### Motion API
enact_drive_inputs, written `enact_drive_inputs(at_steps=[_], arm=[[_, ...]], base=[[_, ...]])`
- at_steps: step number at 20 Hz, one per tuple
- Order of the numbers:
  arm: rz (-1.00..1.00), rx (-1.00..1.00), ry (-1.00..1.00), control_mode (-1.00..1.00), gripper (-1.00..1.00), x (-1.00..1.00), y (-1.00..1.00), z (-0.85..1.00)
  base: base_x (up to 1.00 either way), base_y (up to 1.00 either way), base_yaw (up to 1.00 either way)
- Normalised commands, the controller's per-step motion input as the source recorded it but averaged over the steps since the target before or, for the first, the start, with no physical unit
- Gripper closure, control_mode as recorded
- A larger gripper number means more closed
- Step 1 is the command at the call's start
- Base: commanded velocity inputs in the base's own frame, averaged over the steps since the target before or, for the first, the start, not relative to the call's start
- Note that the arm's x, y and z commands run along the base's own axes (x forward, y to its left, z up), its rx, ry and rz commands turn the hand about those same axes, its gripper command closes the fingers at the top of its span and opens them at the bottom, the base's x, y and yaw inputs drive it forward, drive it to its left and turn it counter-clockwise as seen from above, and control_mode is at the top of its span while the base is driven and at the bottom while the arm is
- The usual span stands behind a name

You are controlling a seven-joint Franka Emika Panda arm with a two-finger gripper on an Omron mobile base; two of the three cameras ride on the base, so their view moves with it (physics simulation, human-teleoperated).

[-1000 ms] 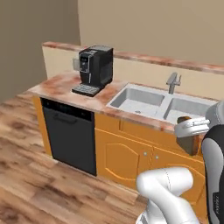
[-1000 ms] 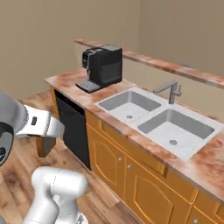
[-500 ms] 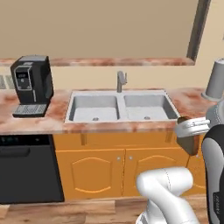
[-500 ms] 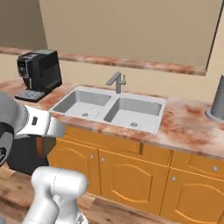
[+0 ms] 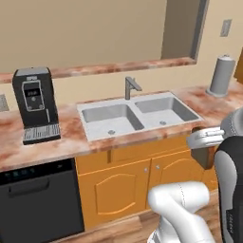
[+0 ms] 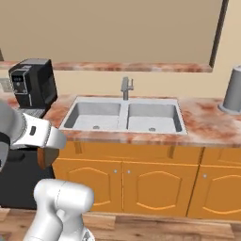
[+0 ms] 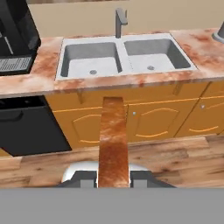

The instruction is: Start the toaster. Once the lever pops up, take the bread to the plate on the dining counter.

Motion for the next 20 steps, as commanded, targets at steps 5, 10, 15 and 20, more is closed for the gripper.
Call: enact_drive_inputs(at_steps=[5,10,15,20], arm=[[0.0,0.0,0.0,1.0,1.0,0.0,0.0,0.0],[0.0,0.0,0.0,1.0,1.0,0.0,0.0,0.0],[0.0,0.0,0.0,1.0,1.0,0.0,0.0,0.0],[0.0,0.0,0.0,1.0,1.0,0.0,0.0,0.0]], base=[[-0.05,1.0,0.02],[-0.15,1.0,0.28],[-0.03,1.0,0.27],[0.09,1.0,0.09]])
